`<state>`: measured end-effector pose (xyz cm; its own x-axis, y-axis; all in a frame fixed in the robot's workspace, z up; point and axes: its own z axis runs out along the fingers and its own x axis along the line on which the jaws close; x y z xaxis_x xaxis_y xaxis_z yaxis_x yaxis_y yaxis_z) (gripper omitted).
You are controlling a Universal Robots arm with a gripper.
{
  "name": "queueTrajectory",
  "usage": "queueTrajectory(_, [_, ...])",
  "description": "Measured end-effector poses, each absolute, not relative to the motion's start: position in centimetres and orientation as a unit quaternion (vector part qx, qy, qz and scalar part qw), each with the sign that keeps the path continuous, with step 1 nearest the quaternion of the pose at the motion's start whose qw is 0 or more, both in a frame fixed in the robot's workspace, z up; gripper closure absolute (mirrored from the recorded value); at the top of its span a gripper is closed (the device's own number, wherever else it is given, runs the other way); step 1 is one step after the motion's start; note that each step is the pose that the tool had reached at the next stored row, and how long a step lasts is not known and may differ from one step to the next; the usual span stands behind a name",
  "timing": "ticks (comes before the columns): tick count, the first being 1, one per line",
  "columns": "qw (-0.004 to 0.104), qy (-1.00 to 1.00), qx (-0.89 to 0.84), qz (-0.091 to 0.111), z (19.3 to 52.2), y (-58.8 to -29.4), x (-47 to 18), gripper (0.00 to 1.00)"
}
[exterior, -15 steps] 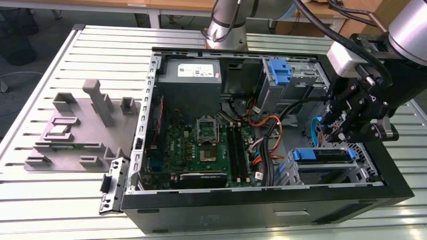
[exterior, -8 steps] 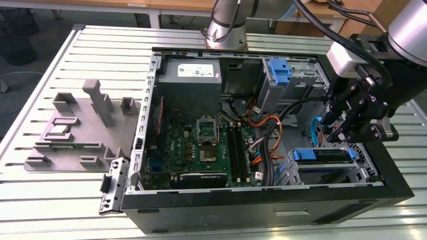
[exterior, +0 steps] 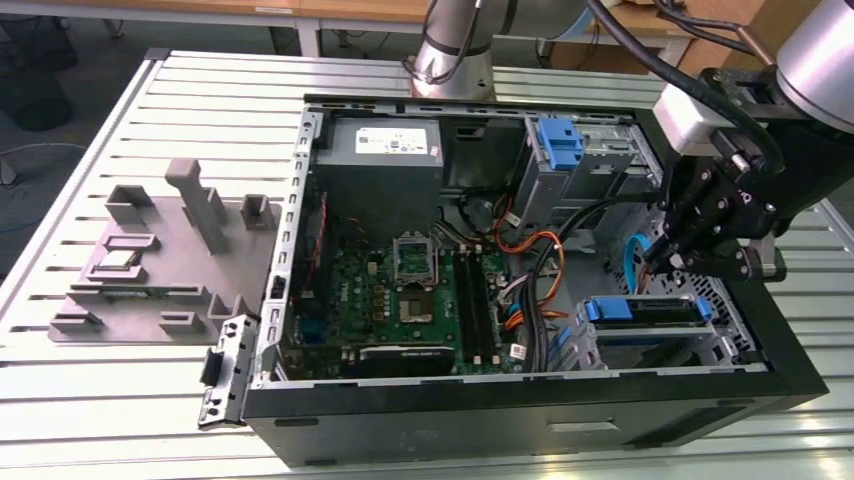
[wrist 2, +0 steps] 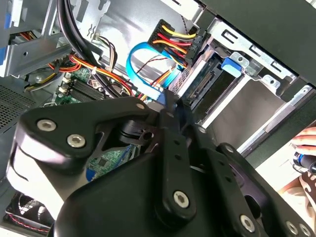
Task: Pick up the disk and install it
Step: 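Insert the first disk wire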
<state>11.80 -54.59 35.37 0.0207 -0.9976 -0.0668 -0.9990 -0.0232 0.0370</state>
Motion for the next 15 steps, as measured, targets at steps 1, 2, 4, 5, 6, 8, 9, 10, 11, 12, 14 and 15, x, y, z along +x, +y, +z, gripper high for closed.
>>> queueTrajectory(1, [0.01,0.699,-0.714,0.037,35.37,-54.59,11.8,0.83])
queueTrajectory(2, [0.01,0.699,-0.714,0.037,35.36,-54.59,11.8,0.83])
queueTrajectory(4, [0.01,0.699,-0.714,0.037,35.36,-54.59,11.8,0.84])
queueTrajectory(5, [0.01,0.699,-0.714,0.037,35.36,-54.59,11.8,0.84])
queueTrajectory(6, [0.01,0.699,-0.714,0.037,35.35,-54.59,11.8,0.84])
queueTrajectory(8, [0.01,0.699,-0.714,0.037,35.35,-54.59,11.8,0.84])
queueTrajectory(9, [0.01,0.699,-0.714,0.037,35.35,-54.59,11.8,0.84])
queueTrajectory(10, [0.01,0.699,-0.714,0.037,35.35,-54.59,11.8,0.84])
queueTrajectory(11, [0.01,0.699,-0.714,0.037,35.34,-54.59,11.8,0.84])
queueTrajectory(12, [0.01,0.699,-0.714,0.037,35.34,-54.59,11.8,0.84])
queueTrajectory(14, [0.01,0.699,-0.714,0.037,35.34,-54.59,11.8,0.84])
queueTrajectory(15, [0.01,0.699,-0.714,0.037,35.34,-54.59,11.8,0.84])
